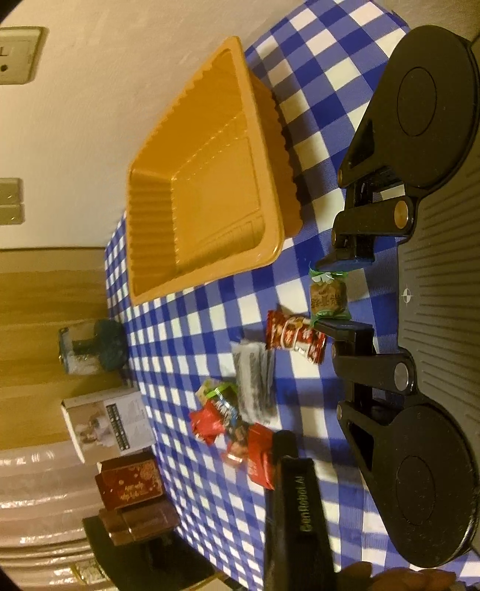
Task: Organize snacks
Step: 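Carry green candy in right tool and red packet in left tool over orange tray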
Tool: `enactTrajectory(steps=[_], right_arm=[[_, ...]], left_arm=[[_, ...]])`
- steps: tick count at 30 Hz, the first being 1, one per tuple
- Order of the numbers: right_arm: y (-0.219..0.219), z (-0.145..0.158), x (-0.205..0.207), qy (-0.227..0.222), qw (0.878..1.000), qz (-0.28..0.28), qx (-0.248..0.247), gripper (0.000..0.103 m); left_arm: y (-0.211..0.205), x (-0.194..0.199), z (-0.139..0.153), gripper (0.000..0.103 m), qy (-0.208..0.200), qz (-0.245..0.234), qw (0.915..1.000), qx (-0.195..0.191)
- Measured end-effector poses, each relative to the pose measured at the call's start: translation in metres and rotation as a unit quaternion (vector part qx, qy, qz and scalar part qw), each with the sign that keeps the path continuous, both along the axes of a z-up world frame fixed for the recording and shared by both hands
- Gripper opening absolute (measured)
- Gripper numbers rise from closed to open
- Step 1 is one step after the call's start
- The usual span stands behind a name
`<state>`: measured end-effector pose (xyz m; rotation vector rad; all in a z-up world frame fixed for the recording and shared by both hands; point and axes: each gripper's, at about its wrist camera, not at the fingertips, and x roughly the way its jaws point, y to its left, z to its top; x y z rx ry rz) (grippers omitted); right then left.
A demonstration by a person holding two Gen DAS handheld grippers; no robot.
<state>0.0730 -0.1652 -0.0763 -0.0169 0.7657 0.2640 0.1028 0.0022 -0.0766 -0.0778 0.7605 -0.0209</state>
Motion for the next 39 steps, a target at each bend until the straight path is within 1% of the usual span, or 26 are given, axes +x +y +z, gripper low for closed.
enactTrajectory(steps=[7, 12, 15, 19, 23, 27, 31, 36, 39], right_arm=[[-0.007, 0.023, -0.013, -0.008, 1.0, 0.008, 0.019, 0.027], [-0.022, 0.053, -0.02, -0.057, 0.998, 0.003, 0.013, 0.027], [-0.038, 0.068, -0.009, -0.08, 0.997, -0.014, 0.005, 0.027], [-0.064, 0.077, 0.014, -0.092, 0.995, -0.043, 0.001, 0.027], [-0.089, 0.076, 0.039, -0.09, 0.994, -0.057, -0.003, 0.027], [-0.109, 0.072, 0.062, -0.077, 0.995, -0.063, 0.012, 0.027], [-0.12, 0.067, 0.081, -0.067, 0.995, -0.067, 0.018, 0.027], [-0.127, 0.059, 0.09, -0.048, 0.996, -0.078, 0.021, 0.027], [-0.13, 0.058, 0.091, -0.044, 0.996, -0.08, 0.019, 0.027]], left_arm=[[-0.01, -0.007, 0.029, 0.039, -0.02, -0.019, 0.9996, -0.003], [-0.029, 0.0, 0.047, 0.039, -0.036, -0.047, 0.9982, -0.002], [-0.043, 0.011, 0.057, 0.039, -0.048, -0.068, 0.9965, -0.005], [-0.066, 0.032, 0.063, 0.039, -0.06, -0.095, 0.9936, -0.012], [-0.088, 0.053, 0.06, 0.039, -0.066, -0.12, 0.9906, -0.013], [-0.104, 0.07, 0.05, 0.039, -0.062, -0.145, 0.9873, -0.019], [-0.115, 0.082, 0.038, 0.039, -0.058, -0.173, 0.983, -0.022], [-0.127, 0.092, 0.025, 0.04, -0.051, -0.204, 0.9775, -0.016], [-0.133, 0.096, 0.022, 0.041, -0.051, -0.217, 0.9748, -0.009]])
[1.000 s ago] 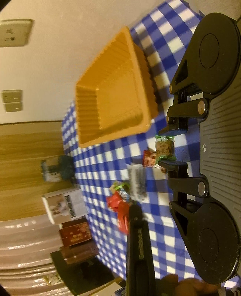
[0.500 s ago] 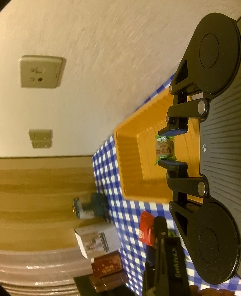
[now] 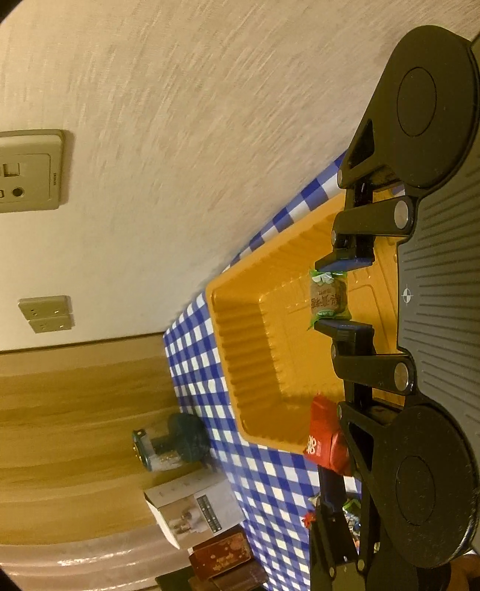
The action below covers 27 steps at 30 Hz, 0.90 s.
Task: Organize snacks
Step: 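Carry green candy in right tool and red packet in left tool over orange tray, then open left tool to drop red packet while right tool opens to drop green candy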
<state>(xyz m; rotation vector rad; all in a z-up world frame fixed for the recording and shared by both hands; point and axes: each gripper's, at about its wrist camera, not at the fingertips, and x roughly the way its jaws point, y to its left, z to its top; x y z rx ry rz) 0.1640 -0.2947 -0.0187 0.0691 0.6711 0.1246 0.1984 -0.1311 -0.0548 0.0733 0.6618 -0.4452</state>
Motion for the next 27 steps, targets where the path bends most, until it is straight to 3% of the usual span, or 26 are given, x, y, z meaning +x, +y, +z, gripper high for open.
enactTrajectory(steps=[1, 4, 22, 24, 25, 27], right_arm=[[-0.001, 0.0, 0.001, 0.001, 1.0, -0.002, 0.0, 0.027], [0.0, -0.001, 0.002, 0.005, 1.0, -0.004, -0.001, 0.027], [0.012, -0.003, 0.005, -0.002, 1.0, 0.023, 0.011, 0.028], [0.013, -0.004, 0.007, 0.002, 1.0, 0.024, 0.018, 0.043], [0.012, -0.004, 0.007, 0.003, 1.0, 0.019, 0.021, 0.064], [0.008, -0.002, 0.007, -0.005, 0.999, 0.01, 0.039, 0.069]], left_arm=[[-0.002, 0.001, -0.001, 0.043, -0.001, -0.004, 1.0, 0.002], [-0.007, 0.004, -0.003, 0.066, -0.005, -0.01, 0.9999, 0.01], [0.033, -0.003, 0.008, 0.066, -0.018, 0.054, 0.9984, 0.001], [0.036, -0.003, 0.008, 0.067, -0.016, 0.058, 0.9982, 0.001], [0.037, -0.003, 0.007, 0.067, -0.015, 0.059, 0.9981, 0.002], [0.039, -0.003, 0.007, 0.067, -0.014, 0.062, 0.998, 0.002]])
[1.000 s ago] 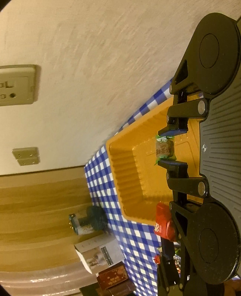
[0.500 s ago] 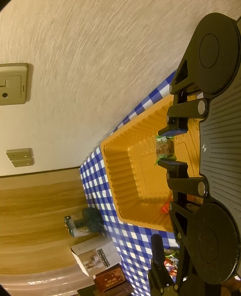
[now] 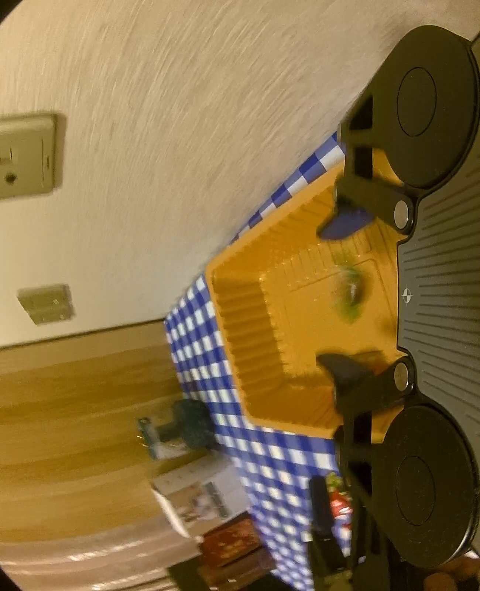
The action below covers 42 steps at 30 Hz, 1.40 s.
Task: Organize snacks
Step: 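Open left tool to drop red packet while right tool opens to drop green candy, then move right tool to brown chocolate bar while left tool moves to clear seaweed packet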
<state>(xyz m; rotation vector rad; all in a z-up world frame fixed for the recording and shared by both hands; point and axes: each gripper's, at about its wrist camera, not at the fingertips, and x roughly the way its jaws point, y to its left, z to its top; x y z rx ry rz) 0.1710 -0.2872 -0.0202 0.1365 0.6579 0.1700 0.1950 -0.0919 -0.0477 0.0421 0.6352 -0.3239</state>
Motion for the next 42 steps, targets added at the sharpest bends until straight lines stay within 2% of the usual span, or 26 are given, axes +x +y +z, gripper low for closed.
enactTrajectory(steps=[23, 34, 42], right_arm=[[0.003, 0.003, -0.014, -0.005, 1.0, -0.014, -0.017, 0.069], [0.015, 0.01, -0.035, -0.02, 0.999, -0.017, -0.021, 0.069], [0.039, 0.014, -0.071, -0.043, 0.999, -0.002, -0.013, 0.069]], left_arm=[[0.022, -0.012, 0.01, 0.068, -0.004, 0.033, 0.9994, -0.009], [0.063, -0.046, 0.021, 0.068, -0.009, 0.081, 0.9965, -0.02], [0.091, -0.075, 0.021, 0.069, -0.004, 0.113, 0.9935, -0.009]])
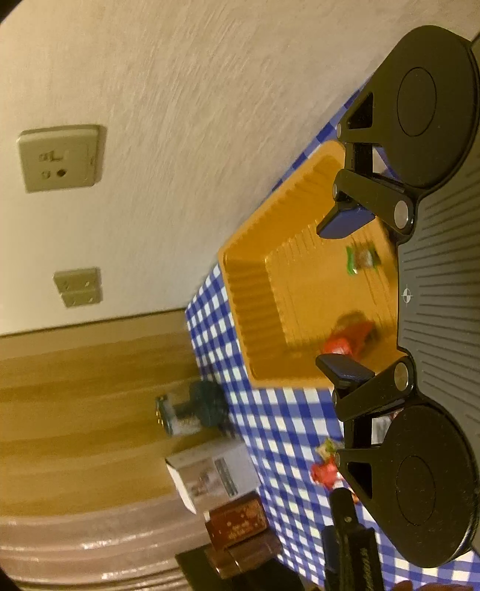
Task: Organize snacks
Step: 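Move right tool to brown chocolate bar while left tool moves to clear seaweed packet, then close right tool on brown chocolate bar while left tool closes on seaweed packet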
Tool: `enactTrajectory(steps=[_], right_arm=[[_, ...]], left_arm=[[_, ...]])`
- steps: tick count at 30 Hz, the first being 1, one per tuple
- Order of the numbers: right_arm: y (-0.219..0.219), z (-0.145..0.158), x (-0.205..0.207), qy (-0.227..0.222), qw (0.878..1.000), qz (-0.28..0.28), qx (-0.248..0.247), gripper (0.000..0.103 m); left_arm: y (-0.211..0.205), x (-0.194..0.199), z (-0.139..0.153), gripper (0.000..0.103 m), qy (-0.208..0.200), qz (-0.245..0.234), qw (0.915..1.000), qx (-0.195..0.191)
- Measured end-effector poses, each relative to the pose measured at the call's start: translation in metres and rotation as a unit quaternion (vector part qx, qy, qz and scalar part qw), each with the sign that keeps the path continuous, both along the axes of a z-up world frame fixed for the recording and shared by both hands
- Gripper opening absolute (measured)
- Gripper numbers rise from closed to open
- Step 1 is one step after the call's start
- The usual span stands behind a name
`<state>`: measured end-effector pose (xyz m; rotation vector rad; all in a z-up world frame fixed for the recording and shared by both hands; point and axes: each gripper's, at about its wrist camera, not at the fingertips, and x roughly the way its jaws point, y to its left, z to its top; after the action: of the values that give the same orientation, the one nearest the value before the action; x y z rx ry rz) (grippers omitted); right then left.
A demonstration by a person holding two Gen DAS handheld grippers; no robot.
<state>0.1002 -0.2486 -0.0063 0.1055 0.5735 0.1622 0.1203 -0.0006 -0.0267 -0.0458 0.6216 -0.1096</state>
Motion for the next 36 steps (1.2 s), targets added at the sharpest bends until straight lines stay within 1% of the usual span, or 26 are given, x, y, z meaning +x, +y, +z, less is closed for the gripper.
enactTrajectory(steps=[9, 15, 22, 26, 27, 28, 29, 31, 36], right_arm=[[0.042, -0.014, -0.046, 0.003, 0.998, 0.056, 0.011, 0.069], [0.072, -0.031, -0.049, 0.037, 0.995, 0.092, 0.016, 0.069], [0.095, -0.052, -0.036, 0.067, 0.994, 0.09, 0.004, 0.068], [0.106, -0.064, -0.028, 0.071, 0.994, 0.079, -0.012, 0.068], [0.108, -0.068, -0.025, 0.072, 0.994, 0.076, -0.016, 0.065], [0.111, -0.072, -0.022, 0.074, 0.994, 0.074, -0.02, 0.058], [0.112, -0.075, -0.019, 0.077, 0.994, 0.072, -0.021, 0.057], [0.116, -0.082, -0.012, 0.08, 0.994, 0.067, -0.024, 0.053], [0.123, -0.094, 0.001, 0.077, 0.995, 0.047, -0.041, 0.049]], left_arm=[[0.033, -0.025, -0.011, 0.069, 0.017, 0.024, 0.9994, 0.021], [0.05, -0.029, -0.019, 0.069, 0.026, 0.028, 0.9989, 0.028], [0.057, -0.015, -0.029, 0.069, 0.041, -0.028, 0.9973, 0.054], [0.058, -0.005, -0.035, 0.069, 0.049, -0.064, 0.9945, 0.067], [0.058, -0.002, -0.037, 0.069, 0.049, -0.072, 0.9935, 0.073], [0.059, 0.0, -0.038, 0.069, 0.049, -0.081, 0.9924, 0.078], [0.059, 0.003, -0.04, 0.069, 0.049, -0.09, 0.9911, 0.085], [0.06, 0.008, -0.044, 0.069, 0.05, -0.107, 0.9884, 0.095], [0.062, 0.018, -0.05, 0.069, 0.047, -0.147, 0.9826, 0.102]])
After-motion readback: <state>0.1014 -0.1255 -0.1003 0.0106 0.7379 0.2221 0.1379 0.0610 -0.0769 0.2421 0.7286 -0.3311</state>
